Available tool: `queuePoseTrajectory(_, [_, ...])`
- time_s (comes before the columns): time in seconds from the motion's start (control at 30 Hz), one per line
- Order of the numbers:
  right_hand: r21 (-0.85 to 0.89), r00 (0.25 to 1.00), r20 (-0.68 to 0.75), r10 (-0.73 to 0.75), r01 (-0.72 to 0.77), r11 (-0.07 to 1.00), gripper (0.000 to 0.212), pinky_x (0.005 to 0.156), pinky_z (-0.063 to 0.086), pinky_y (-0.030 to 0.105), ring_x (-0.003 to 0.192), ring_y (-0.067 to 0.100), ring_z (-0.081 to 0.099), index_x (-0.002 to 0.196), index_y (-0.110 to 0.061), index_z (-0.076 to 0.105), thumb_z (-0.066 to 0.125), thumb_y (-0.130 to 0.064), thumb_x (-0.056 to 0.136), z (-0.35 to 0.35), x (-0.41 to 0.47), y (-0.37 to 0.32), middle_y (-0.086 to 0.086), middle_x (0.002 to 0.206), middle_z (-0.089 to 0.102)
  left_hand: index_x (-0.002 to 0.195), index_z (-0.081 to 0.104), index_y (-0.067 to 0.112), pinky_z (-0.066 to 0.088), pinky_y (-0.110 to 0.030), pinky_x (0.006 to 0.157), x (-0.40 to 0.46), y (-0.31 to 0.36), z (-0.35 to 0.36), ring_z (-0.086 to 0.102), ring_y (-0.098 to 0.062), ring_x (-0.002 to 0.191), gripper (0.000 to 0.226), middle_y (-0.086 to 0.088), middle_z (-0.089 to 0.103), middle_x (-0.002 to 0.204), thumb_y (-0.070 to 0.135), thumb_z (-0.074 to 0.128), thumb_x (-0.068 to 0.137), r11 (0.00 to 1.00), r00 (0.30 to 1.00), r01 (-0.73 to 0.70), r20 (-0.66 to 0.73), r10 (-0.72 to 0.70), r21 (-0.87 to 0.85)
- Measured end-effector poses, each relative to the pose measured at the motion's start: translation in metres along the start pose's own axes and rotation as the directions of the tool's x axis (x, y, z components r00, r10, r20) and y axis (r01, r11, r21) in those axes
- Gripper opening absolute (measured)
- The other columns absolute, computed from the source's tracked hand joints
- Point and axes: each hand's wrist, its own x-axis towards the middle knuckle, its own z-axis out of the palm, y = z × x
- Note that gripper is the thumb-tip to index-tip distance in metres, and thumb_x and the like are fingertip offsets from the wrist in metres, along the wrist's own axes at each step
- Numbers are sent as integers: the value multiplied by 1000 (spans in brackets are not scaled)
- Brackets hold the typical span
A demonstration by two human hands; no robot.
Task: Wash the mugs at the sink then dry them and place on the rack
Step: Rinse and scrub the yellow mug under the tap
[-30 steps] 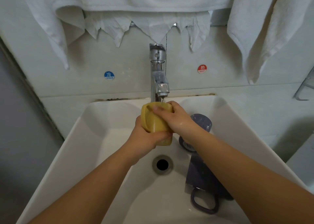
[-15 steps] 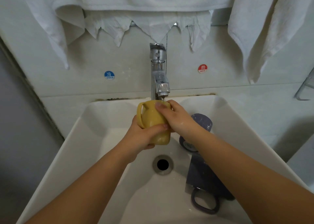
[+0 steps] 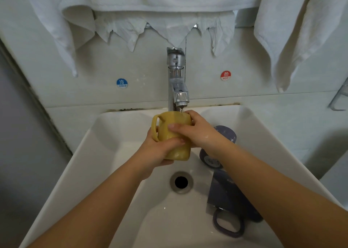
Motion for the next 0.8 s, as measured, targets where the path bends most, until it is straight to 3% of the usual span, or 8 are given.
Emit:
queuePoseTrajectory(0.13, [-59,981,-192,-21,9,998,35,66,47,25,78,9,56,95,-23,52,59,-56,84,8,7,0,-5,88,58,138,32,32,57,-43,86,1,-2,3,58,-24,112,80,2,53,127,31,80,74,1000,1000,10,12,-10,27])
queuePoseTrajectory(0.23, [-66,990,-116,-74,67,996,32,68,49,26,81,12,57,92,-21,53,46,-53,93,4,7,1,-6,87,56,136,35,29,59,-43,83,1,0,-1,61,-26,109,83,-2,55,126,32,84,69,997,999,55,0,-55,-61])
queuePoseTrajectory(0.33, [61,997,20,-68,67,996,25,74,53,28,86,10,58,109,-23,50,53,-42,93,-5,3,1,-8,95,56,128,41,26,59,-42,79,0,2,-5,66,-25,103,80,-5,60,122,30,87,62,987,997,74,36,-70,-139])
queuePoseTrajectory(0.43, [40,998,-31,-45,46,998,32,66,50,23,85,11,58,109,-24,51,61,-45,88,-3,5,1,-8,95,57,128,41,27,59,-41,78,0,1,-2,65,-25,105,71,-5,60,122,30,83,70,989,996,67,66,-58,-131])
queuePoseTrajectory(0.53, [33,994,-101,-30,34,999,28,61,45,21,78,9,56,98,-23,53,48,-50,94,0,7,-2,-8,87,56,128,41,26,59,-40,76,0,1,-1,66,-25,104,82,-5,60,121,33,88,61,990,996,71,59,-65,-121])
queuePoseTrajectory(0.63, [120,1000,-23,-12,15,993,24,70,51,26,85,10,58,104,-26,52,43,-48,96,-4,6,0,-7,94,57,128,43,24,59,-41,76,-1,3,-4,67,-26,101,83,-6,62,119,33,86,57,985,995,78,68,-68,-152])
queuePoseTrajectory(0.73, [144,999,43,16,-23,989,33,79,56,35,96,16,61,115,-24,52,58,-45,89,-8,4,2,-2,107,60,126,43,24,59,-40,76,-2,5,-4,67,-26,101,77,-7,63,118,35,78,58,982,994,79,91,-64,-174])
queuePoseTrajectory(0.8, [119,999,10,38,-38,992,39,77,56,33,93,15,61,114,-24,52,62,-48,85,-5,4,2,-3,105,61,125,43,25,59,-40,77,-3,4,-2,67,-26,101,79,-6,62,118,34,82,57,986,994,75,91,-62,-146])
